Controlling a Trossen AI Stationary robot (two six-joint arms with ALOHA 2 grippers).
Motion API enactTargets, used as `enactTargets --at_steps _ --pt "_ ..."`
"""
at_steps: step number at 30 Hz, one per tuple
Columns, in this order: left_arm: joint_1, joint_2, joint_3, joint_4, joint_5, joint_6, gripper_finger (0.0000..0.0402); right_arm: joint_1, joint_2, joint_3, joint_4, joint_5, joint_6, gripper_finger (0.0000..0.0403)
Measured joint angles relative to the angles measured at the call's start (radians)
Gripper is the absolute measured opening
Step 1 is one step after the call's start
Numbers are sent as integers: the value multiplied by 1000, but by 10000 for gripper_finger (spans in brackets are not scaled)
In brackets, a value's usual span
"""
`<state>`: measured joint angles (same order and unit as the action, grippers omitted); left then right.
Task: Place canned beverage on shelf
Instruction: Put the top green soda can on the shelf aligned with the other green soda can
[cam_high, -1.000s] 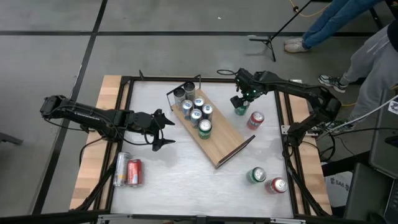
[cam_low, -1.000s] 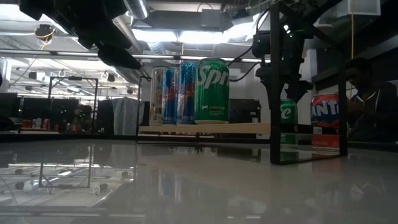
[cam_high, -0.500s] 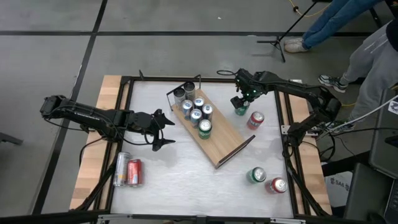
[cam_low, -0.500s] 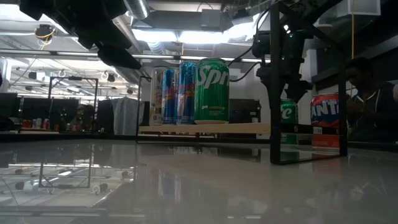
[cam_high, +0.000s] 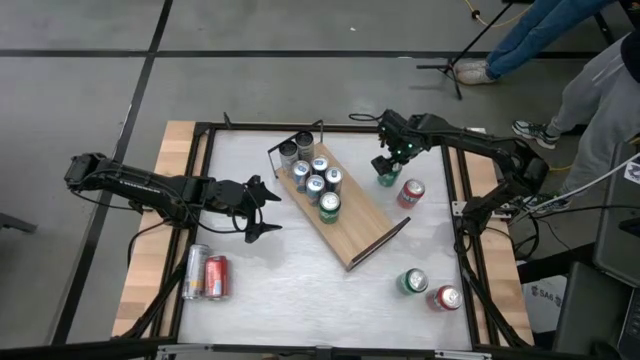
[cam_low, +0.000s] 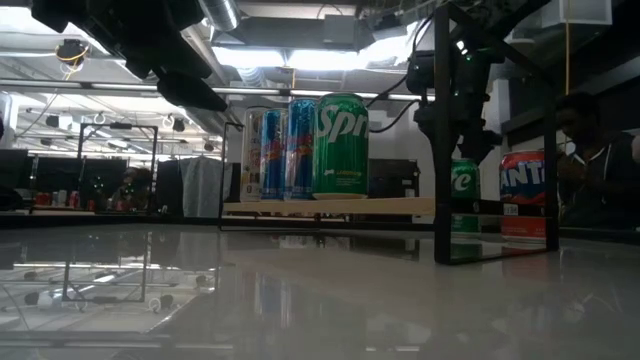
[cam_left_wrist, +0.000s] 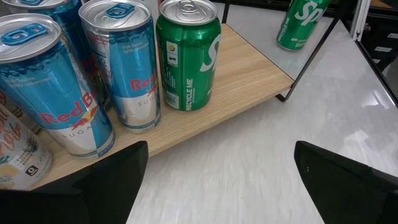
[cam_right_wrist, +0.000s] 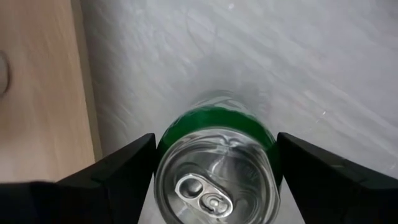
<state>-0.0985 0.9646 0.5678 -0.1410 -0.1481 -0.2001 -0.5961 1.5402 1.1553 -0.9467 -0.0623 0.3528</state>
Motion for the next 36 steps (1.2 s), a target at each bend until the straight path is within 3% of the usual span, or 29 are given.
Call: enactTargets --at_steps 12,26,36 --pt "0 0 0 0 0 0 394 0 0 0 0 -45 -65 321" --pt "0 0 0 0 0 0 394 1 0 0 12 -66 -465 321" --pt "0 0 0 0 0 -1 394 1 0 0 11 -65 -490 321"
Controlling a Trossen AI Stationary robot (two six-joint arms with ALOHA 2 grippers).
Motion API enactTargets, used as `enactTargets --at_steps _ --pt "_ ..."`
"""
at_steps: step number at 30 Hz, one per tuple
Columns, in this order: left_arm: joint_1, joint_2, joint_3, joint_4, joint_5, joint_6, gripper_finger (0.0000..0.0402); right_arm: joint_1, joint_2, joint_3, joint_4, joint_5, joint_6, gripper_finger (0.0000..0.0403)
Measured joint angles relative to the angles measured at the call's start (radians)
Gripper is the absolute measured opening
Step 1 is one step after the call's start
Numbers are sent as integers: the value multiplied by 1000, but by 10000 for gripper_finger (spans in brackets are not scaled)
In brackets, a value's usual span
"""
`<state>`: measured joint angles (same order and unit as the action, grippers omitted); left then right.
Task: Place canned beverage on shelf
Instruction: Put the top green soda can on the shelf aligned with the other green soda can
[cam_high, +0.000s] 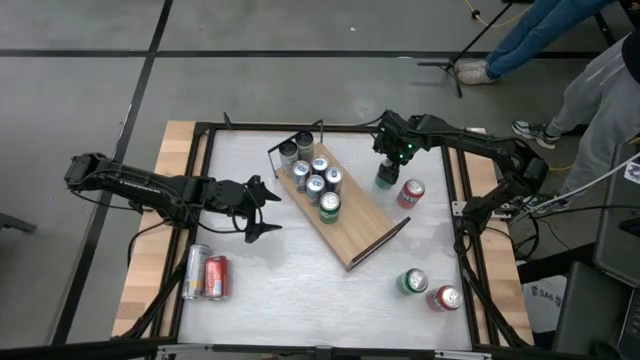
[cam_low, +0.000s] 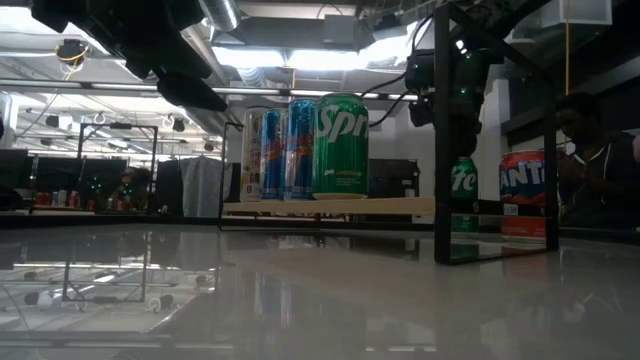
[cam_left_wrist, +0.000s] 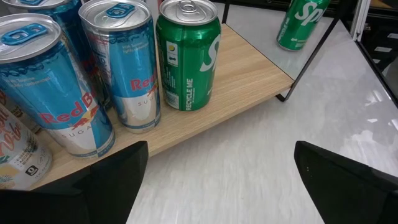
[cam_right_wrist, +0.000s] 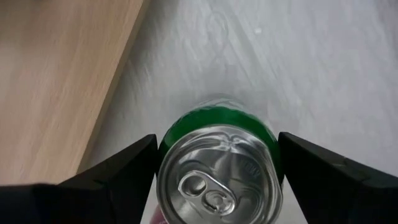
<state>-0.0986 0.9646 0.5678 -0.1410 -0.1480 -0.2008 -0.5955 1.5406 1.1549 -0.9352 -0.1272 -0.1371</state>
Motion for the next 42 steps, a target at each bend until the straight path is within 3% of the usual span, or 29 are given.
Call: enactTargets --at_steps 23,32,42 --pt "0 0 0 0 0 0 394 -1 0 0 25 -40 -32 321" --pt "0 0 0 0 0 -1 394 0 0 0 71 -51 -285 321" --pt "0 0 0 0 0 -1 394 -1 0 21 68 -48 -193 321"
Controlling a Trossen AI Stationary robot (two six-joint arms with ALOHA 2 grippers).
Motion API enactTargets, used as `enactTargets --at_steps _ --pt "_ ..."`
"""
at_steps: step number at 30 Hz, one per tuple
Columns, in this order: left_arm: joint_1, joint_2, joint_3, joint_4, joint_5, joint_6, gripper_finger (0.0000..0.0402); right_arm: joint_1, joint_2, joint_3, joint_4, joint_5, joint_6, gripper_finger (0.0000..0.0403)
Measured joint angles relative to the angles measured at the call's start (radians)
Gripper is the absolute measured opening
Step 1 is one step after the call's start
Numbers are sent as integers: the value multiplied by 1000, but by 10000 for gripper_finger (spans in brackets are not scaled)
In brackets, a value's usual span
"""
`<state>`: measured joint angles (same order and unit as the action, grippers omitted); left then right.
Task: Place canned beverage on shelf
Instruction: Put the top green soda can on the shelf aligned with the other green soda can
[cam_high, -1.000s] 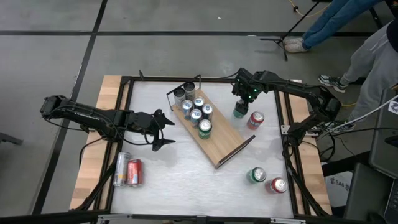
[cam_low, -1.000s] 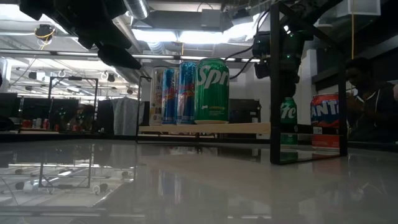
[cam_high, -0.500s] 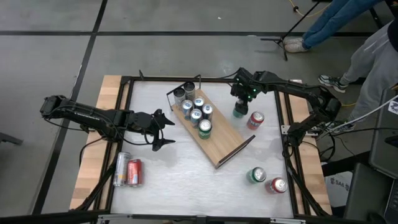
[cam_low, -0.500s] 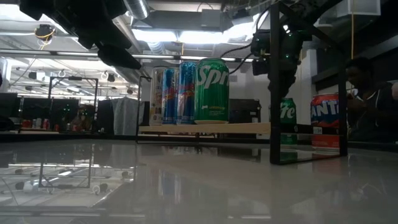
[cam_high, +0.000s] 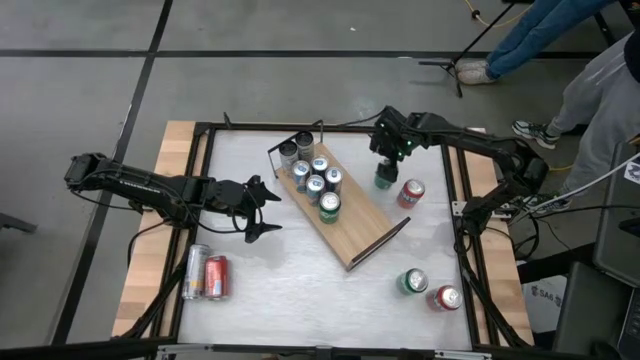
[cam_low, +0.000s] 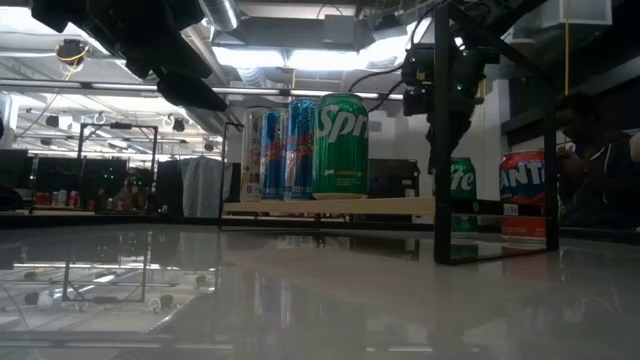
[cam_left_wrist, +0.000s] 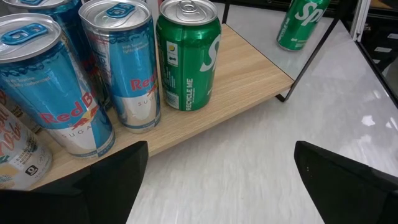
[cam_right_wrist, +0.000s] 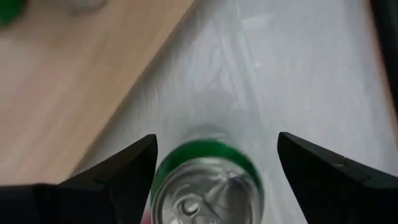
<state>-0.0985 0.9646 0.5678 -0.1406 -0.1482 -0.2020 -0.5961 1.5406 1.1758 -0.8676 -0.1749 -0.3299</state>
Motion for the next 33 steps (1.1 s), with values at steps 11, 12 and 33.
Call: enactTargets --at_steps 11,12,33 --pt "0 0 0 0 0 -1 394 1 0 146 -165 5 190 321" --pt "0 0 0 0 0 -1 394 1 0 154 -182 14 233 321" --pt "0 0 0 0 0 -1 394 151 0 161 -256 298 712 321"
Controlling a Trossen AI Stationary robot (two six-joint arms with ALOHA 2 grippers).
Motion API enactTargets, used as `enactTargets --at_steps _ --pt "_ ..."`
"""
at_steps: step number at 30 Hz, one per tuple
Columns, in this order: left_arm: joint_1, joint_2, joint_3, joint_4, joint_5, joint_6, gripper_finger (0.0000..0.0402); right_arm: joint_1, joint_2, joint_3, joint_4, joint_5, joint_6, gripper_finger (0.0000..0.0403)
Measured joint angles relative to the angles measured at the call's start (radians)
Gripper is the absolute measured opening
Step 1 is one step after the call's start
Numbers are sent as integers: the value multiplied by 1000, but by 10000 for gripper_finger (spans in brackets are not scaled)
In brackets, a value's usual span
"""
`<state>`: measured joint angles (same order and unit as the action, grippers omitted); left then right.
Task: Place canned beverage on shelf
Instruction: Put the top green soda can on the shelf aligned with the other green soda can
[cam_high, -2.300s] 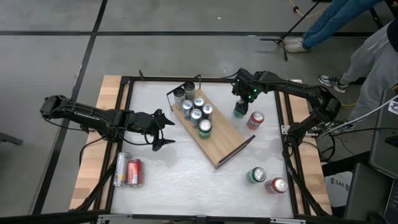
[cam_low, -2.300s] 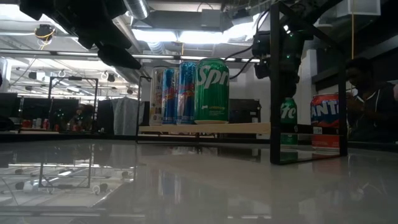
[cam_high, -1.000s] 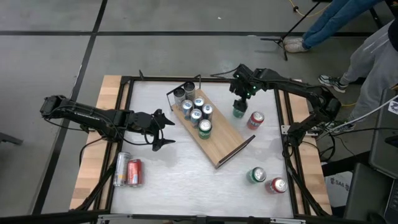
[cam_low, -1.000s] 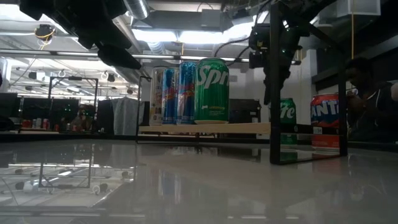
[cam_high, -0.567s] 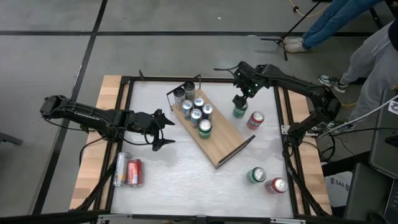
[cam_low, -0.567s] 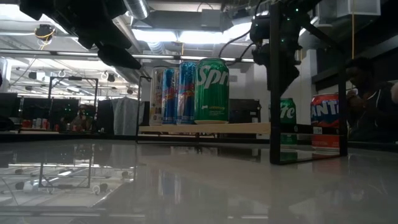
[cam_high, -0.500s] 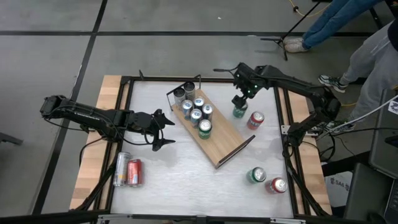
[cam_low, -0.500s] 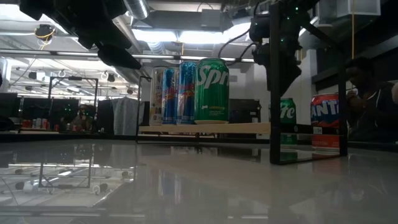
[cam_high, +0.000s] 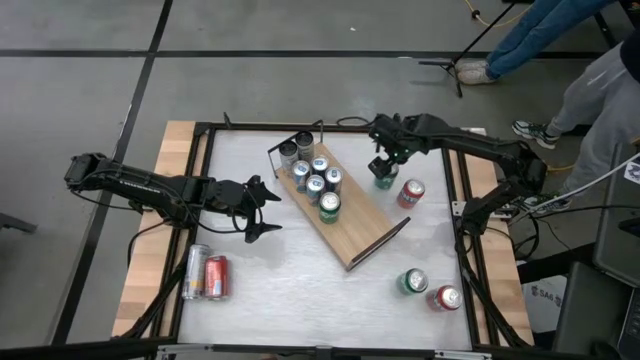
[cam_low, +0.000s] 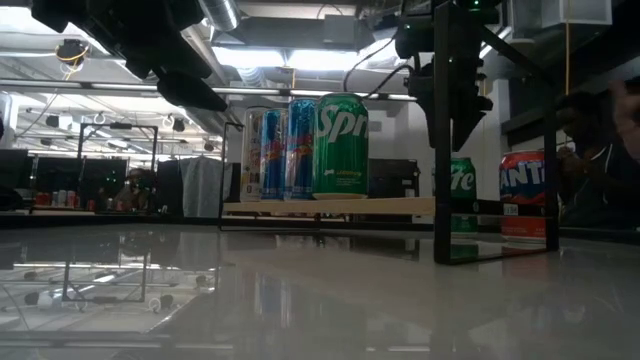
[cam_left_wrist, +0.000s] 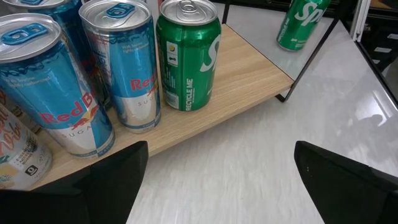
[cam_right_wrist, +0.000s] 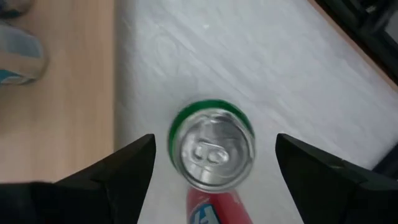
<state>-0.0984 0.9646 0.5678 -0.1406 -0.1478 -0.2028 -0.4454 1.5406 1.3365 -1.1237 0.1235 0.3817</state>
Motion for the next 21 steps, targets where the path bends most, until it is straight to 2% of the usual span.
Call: enactTargets --at_steps 12,21 --pt "0 0 0 0 0 0 394 0 0 -71 9 -2 43 321" --pt "0 0 0 0 0 0 394 0 0 -76 33 -3 47 321"
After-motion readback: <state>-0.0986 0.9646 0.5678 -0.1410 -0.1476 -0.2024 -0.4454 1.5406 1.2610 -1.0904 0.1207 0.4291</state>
